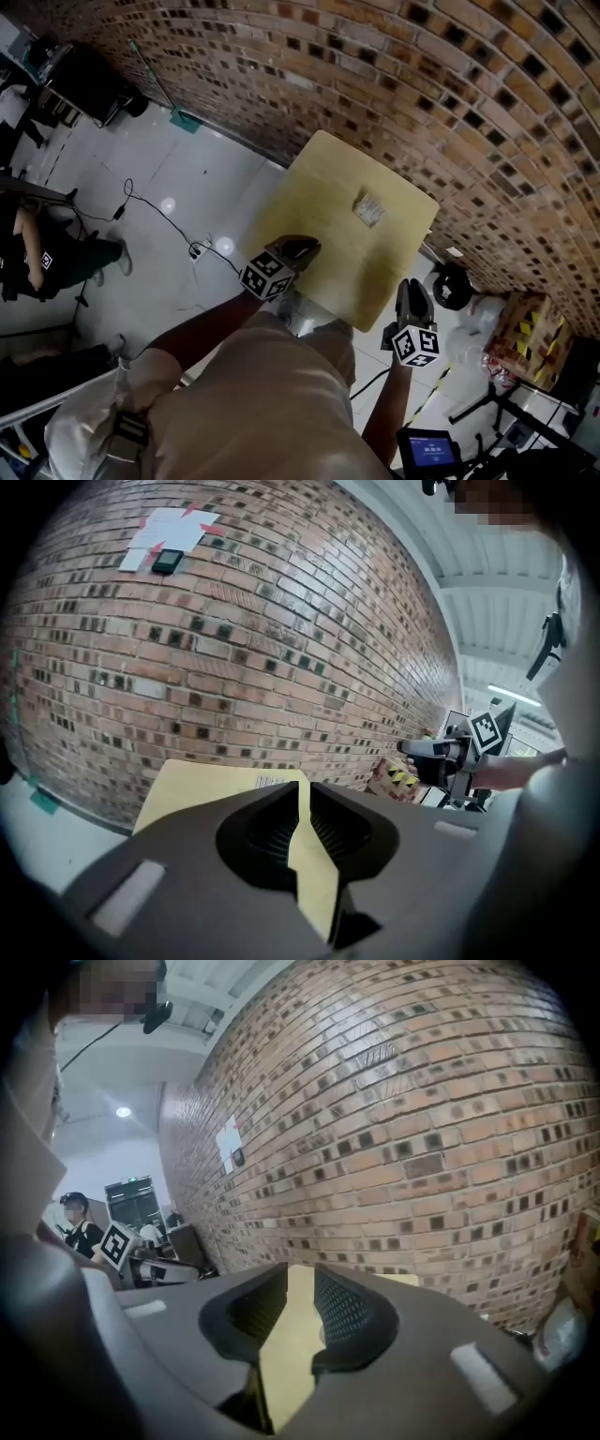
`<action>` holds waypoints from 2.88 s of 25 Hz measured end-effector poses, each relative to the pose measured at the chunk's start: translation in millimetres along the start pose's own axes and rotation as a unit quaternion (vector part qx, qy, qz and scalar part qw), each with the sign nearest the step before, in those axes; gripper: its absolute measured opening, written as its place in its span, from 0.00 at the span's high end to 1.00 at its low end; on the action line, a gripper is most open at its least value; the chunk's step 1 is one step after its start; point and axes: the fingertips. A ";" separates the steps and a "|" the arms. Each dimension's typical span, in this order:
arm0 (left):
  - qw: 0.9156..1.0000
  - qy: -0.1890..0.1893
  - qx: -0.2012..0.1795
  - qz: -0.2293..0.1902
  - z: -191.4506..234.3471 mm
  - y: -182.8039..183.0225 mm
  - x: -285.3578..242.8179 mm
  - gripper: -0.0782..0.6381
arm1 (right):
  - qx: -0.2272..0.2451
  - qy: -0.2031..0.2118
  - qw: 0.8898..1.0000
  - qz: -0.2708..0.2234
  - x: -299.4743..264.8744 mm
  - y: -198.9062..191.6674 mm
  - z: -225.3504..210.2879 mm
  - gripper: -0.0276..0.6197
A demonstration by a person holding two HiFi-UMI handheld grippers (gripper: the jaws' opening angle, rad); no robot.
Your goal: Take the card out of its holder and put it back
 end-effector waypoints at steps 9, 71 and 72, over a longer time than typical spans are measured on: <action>0.997 0.072 0.034 -0.024 -20.0 23.1 -51.2 0.81 | 0.060 0.100 0.993 0.036 -59.9 23.6 -32.5 0.83; 0.948 0.284 0.117 -0.085 11.3 -12.5 -20.3 0.80 | 0.272 0.235 0.900 0.247 -285.2 -138.2 -10.6 0.82; 0.947 0.286 0.117 -0.086 11.6 -12.7 -19.9 0.80 | 0.272 0.236 0.899 0.249 -286.7 -140.6 -10.4 0.82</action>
Point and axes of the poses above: the fingertips, and each gripper's own axes: x backward along the fingers, z to its left, y out of its top, and after that the axes turned 15 degrees about -y, right-handed
